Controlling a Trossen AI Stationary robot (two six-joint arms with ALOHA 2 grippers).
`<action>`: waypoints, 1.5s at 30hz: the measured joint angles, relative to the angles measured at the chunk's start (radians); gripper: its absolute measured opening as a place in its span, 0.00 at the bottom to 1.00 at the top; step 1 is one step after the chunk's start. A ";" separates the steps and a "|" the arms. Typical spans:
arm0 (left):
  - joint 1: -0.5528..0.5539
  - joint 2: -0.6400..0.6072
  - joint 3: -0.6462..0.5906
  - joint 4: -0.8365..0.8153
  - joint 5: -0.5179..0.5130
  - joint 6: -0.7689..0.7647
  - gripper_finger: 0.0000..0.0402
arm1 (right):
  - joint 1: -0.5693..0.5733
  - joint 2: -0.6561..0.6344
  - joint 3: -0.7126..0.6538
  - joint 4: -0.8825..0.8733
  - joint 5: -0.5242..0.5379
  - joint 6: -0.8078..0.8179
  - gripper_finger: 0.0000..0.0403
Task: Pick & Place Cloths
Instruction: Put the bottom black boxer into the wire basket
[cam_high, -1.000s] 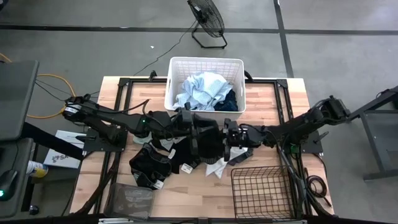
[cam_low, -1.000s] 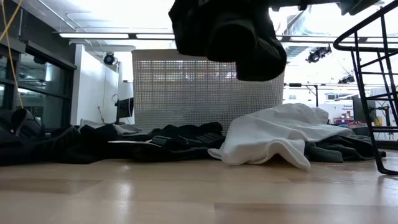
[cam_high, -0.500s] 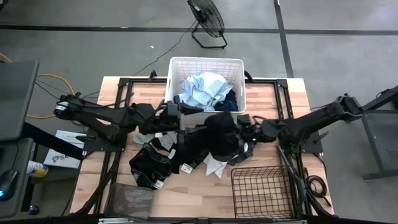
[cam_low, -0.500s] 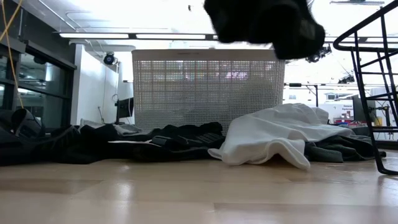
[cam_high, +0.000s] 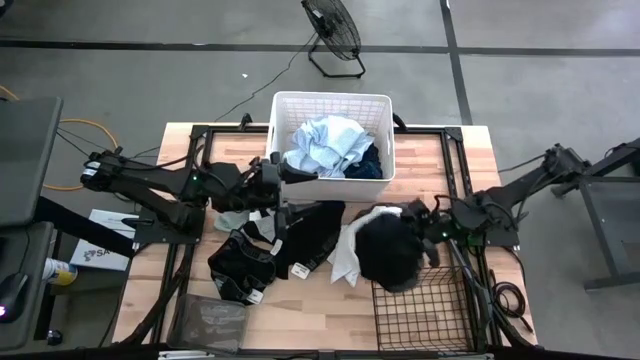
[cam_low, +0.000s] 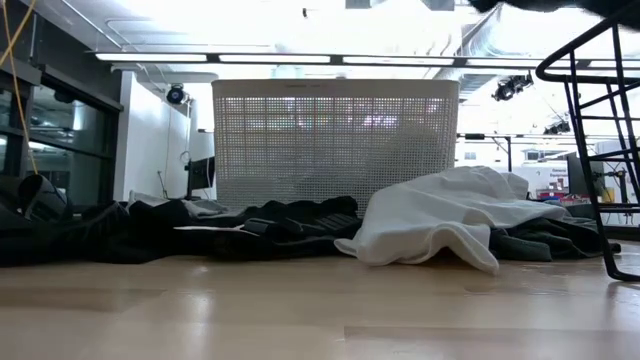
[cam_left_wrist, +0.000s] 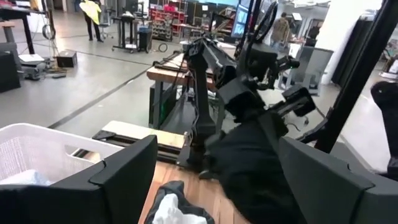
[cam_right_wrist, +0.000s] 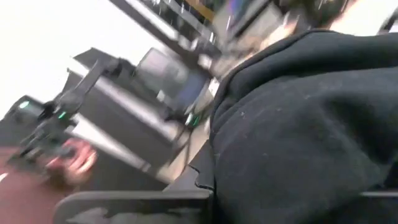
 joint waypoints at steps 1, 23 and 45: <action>0.000 0.000 0.000 -0.004 0.000 0.000 0.82 | 0.018 -0.002 0.000 -0.018 -0.019 0.037 0.01; 0.000 0.000 0.000 -0.075 0.033 -0.046 0.82 | 0.318 0.059 0.000 -0.470 -0.296 0.637 0.01; 0.000 0.000 0.000 -0.095 0.033 -0.049 0.82 | 0.393 0.498 0.139 -0.584 -0.236 0.239 0.01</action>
